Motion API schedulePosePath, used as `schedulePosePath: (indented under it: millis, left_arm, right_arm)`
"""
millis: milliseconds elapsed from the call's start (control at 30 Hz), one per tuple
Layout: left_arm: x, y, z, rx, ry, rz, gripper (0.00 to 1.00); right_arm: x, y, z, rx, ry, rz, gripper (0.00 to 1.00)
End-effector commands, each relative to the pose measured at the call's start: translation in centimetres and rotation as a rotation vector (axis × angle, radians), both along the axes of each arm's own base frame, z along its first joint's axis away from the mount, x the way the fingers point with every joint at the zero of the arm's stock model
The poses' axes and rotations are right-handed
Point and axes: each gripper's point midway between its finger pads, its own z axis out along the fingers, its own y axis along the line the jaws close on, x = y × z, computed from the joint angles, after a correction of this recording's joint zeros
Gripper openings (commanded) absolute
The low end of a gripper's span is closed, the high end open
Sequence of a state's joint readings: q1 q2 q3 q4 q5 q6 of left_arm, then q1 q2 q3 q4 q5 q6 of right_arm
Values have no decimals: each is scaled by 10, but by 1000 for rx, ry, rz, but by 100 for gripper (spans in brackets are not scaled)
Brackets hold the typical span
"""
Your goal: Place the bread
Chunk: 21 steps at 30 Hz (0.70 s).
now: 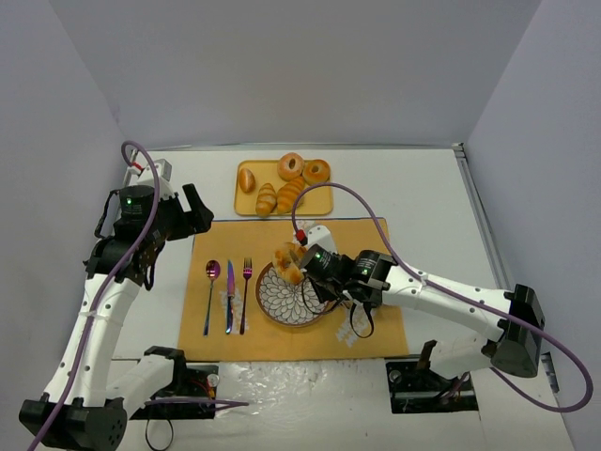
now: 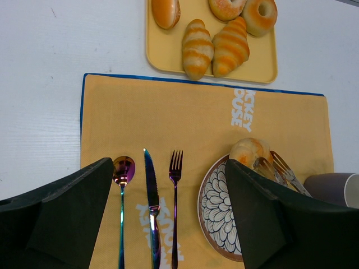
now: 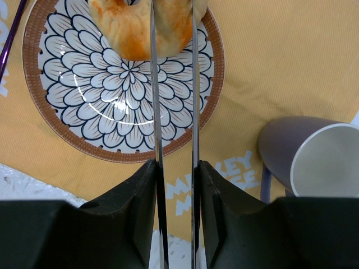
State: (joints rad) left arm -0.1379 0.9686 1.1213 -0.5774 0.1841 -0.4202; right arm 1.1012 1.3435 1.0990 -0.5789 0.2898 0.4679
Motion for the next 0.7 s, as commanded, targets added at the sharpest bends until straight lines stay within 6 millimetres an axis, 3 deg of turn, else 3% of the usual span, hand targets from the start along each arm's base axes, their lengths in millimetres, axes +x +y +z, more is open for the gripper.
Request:
schedulePosePath:
  millis: [0,200,667]
  left_arm:
    - [11,-1,22,-13,-85,-4,77]
    - [11,-1,22,-13,-85,-4,77]
    - [11,-1,21,-12,-83,-2,77]
  right_arm:
    - [8,12,7,32,-58,-27,10]
    - [4,18,18,62,-65,-8,21]
    - [-5,21,38,88,-94,4,35]
